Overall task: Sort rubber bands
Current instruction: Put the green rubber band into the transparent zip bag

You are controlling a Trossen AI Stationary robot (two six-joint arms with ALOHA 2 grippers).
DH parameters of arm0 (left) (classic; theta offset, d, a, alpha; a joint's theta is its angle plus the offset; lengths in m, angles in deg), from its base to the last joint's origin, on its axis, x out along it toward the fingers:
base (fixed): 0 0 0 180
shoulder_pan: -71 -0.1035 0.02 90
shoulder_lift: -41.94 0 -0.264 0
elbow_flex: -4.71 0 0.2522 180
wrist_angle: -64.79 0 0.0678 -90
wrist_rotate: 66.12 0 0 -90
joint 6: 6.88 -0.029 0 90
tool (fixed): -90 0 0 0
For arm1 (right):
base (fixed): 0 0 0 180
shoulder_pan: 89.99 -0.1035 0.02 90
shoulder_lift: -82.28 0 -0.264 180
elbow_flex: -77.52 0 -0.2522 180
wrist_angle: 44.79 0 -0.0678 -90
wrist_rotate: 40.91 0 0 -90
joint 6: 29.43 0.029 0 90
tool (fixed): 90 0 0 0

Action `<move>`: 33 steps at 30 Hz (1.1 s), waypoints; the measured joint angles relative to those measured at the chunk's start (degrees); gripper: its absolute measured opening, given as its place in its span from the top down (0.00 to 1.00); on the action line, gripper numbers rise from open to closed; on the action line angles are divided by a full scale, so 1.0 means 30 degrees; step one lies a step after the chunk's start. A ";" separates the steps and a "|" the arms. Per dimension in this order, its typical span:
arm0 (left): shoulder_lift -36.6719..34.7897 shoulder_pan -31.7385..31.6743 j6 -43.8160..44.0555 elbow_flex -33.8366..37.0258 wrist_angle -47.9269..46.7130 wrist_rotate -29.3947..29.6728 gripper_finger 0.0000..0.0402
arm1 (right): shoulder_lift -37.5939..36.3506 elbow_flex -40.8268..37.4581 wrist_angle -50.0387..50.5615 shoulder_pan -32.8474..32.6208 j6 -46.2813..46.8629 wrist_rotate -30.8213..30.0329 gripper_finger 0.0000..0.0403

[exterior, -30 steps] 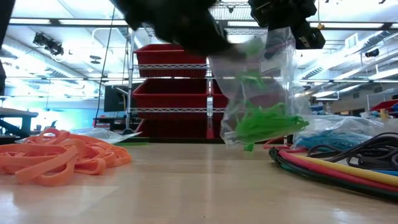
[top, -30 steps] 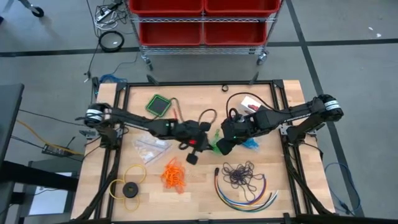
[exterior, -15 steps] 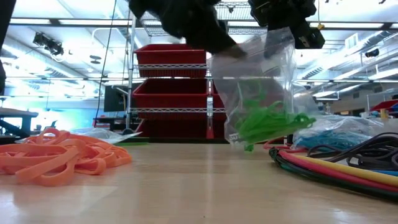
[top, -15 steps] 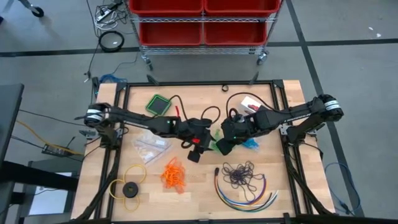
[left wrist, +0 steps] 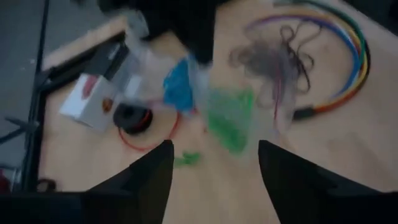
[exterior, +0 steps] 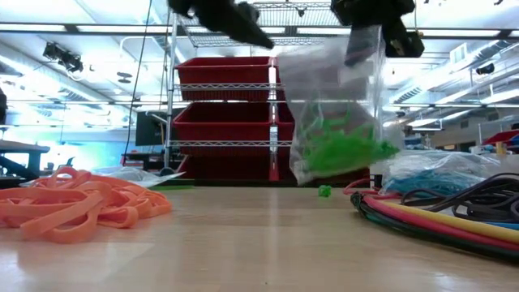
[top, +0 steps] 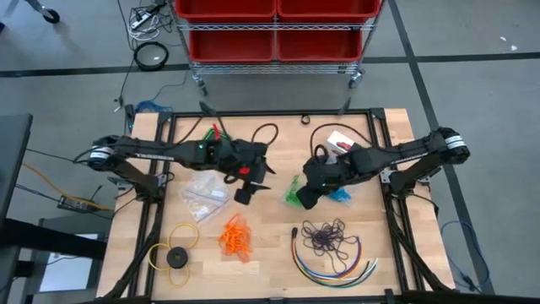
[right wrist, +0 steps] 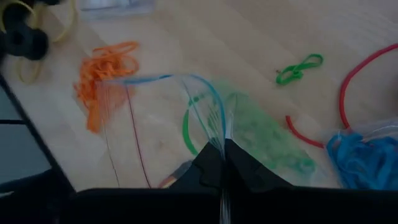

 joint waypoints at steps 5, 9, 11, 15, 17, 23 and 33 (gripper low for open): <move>0.0010 -0.1019 -0.0302 0.2196 0.0266 -0.2633 0.43 | -0.1732 0.0007 0.0497 -0.0042 0.0164 -0.1184 1.00; 0.0360 -0.1452 -0.0504 0.5181 0.4698 -0.2856 0.43 | -0.3083 0.0029 0.1642 -0.0257 0.0716 -0.2214 1.00; 0.0667 -0.1560 -0.0063 0.6719 0.8255 -0.2319 0.43 | -0.3484 0.0029 0.1972 -0.0389 0.0954 -0.2210 1.00; 0.1930 -0.1788 0.0327 0.8577 1.4032 -0.1676 0.43 | -0.3665 0.0029 0.2516 -0.0506 0.1456 -0.2211 1.00; 0.2899 -0.1989 0.1338 0.8503 1.5010 -0.1712 0.43 | -0.3616 0.0029 0.2576 -0.0512 0.1486 -0.2211 1.00; 0.6672 -0.2302 0.3281 0.6992 1.5898 -0.1743 0.43 | -0.3578 -0.0156 0.2560 -0.0517 0.1515 -0.2379 1.00; 1.0732 -0.2301 0.5454 0.4096 1.6251 -0.1773 0.43 | -0.3585 -0.0175 0.2763 -0.0684 0.1450 -0.2529 1.00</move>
